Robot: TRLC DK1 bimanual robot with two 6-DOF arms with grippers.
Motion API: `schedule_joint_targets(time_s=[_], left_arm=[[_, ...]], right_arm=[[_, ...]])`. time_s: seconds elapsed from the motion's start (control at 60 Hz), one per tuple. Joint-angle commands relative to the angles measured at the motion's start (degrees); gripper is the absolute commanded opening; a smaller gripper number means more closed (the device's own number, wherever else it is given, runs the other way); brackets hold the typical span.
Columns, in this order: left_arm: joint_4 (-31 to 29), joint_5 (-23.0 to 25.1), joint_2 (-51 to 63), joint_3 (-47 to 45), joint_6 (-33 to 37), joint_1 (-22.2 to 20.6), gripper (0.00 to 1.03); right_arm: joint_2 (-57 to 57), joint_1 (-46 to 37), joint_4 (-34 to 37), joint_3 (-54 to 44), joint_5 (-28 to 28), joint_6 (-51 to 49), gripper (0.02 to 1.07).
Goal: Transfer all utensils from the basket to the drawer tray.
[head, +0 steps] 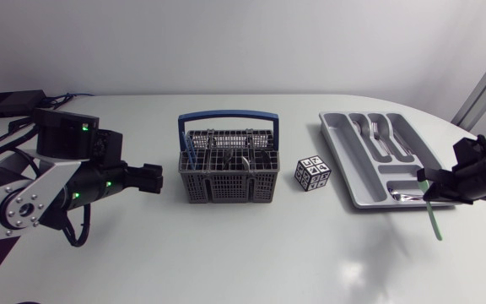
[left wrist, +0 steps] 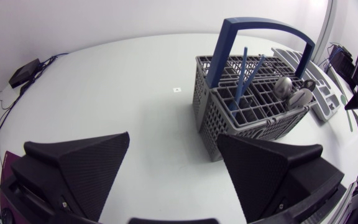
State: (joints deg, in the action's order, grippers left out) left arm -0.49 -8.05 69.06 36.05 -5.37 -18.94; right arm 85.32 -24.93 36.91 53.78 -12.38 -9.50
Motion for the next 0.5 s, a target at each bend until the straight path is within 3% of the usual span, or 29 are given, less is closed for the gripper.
schedule_joint_targets(time_s=[0.0, 0.067, 0.167, 0.35, 0.483], left_arm=[[1.11, -0.73, -0.24, -0.37, 0.44, -0.13, 0.99], [1.28, -1.09, -0.24, -0.46, 0.44, -0.13, 0.99], [1.28, -1.79, -0.5, -0.81, 0.53, -0.4, 0.99], [1.28, -3.9, -1.56, -0.72, 0.88, -1.1, 0.99], [1.19, -5.04, -2.08, -0.81, 0.88, -1.89, 0.99]], right_arm=[[5.47, -2.76, 3.61, 5.55, -5.46, -9.22, 0.08], [11.1, -6.98, 9.85, 12.67, -13.37, -15.46, 0.08], [18.13, -6.98, 20.31, 22.69, -13.02, -29.35, 0.08], [22.79, -6.1, 23.21, 29.19, -8.27, -43.85, 0.08], [23.14, -4.6, 21.54, 29.37, -4.67, -51.76, 0.08]])
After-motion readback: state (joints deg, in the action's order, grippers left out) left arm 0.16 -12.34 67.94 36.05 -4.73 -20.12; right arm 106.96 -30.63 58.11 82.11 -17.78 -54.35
